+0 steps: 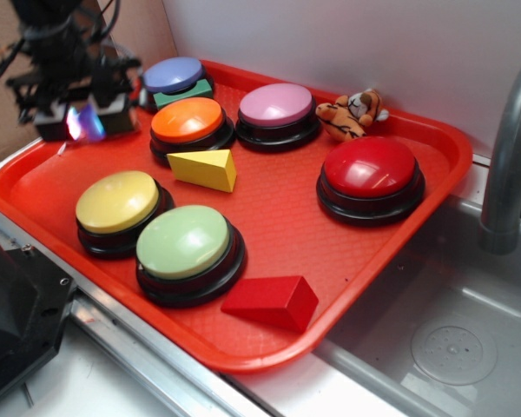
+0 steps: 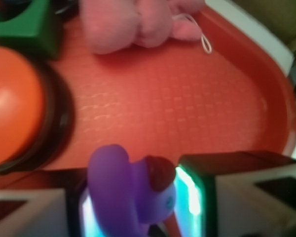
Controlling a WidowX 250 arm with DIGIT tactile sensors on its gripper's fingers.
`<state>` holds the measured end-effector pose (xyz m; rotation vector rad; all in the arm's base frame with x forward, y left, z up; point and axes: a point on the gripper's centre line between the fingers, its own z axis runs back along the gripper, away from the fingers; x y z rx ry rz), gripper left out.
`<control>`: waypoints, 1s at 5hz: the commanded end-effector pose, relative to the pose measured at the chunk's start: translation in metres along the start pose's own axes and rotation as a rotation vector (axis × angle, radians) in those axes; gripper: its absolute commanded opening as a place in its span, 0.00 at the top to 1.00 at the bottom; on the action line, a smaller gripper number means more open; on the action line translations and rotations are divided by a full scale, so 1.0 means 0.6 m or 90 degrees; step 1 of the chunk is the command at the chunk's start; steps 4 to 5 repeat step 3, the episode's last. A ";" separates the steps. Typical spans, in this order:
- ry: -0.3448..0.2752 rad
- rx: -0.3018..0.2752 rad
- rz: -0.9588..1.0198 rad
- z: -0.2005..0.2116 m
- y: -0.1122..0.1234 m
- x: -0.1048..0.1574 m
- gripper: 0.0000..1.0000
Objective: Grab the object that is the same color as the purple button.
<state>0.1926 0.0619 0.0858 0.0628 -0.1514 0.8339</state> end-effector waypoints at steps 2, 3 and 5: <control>-0.015 -0.065 -0.269 0.112 -0.107 -0.037 1.00; -0.036 -0.071 -0.284 0.111 -0.108 -0.052 1.00; -0.036 -0.071 -0.284 0.111 -0.108 -0.052 1.00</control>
